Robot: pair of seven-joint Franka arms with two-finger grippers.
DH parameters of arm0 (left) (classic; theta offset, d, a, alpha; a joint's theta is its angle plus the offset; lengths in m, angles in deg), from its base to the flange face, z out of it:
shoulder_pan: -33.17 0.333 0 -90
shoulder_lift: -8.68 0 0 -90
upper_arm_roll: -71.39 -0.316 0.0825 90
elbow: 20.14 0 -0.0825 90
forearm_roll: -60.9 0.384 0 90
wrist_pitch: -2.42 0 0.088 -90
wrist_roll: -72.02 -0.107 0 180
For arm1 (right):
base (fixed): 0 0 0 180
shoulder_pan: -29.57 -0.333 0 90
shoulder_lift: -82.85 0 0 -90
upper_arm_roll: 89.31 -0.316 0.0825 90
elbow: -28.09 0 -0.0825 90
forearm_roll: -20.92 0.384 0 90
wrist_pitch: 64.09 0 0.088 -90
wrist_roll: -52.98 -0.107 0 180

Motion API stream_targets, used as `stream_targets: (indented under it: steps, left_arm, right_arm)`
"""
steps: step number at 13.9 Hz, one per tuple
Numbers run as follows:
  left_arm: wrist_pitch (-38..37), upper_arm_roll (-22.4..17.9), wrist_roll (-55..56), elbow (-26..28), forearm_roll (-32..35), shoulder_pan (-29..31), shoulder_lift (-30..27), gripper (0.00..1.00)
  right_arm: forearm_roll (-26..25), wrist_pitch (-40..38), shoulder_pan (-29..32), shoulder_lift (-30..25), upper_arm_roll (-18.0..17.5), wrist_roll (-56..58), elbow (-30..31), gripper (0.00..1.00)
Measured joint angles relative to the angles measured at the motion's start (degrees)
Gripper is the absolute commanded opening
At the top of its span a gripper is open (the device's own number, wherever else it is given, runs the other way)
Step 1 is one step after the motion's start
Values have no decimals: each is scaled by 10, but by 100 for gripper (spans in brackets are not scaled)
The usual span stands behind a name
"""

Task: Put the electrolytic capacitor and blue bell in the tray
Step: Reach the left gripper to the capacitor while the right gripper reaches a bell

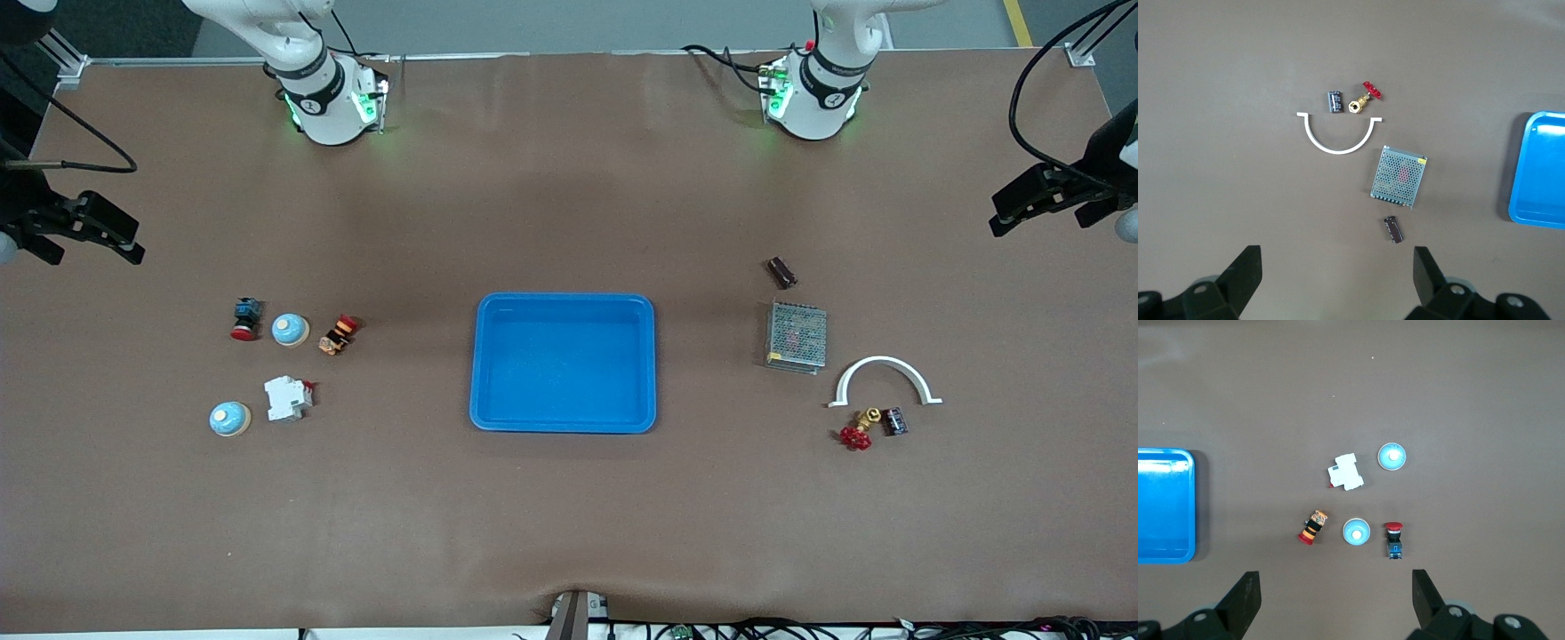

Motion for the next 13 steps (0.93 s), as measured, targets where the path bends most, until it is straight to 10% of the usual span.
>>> stream_targets:
  steps: [13]
  left_arm:
    - [-3, 3, 0, 22, 0, 0, 14, 100]
  right_arm:
    - [0, -1, 0, 0, 1, 0, 0, 100]
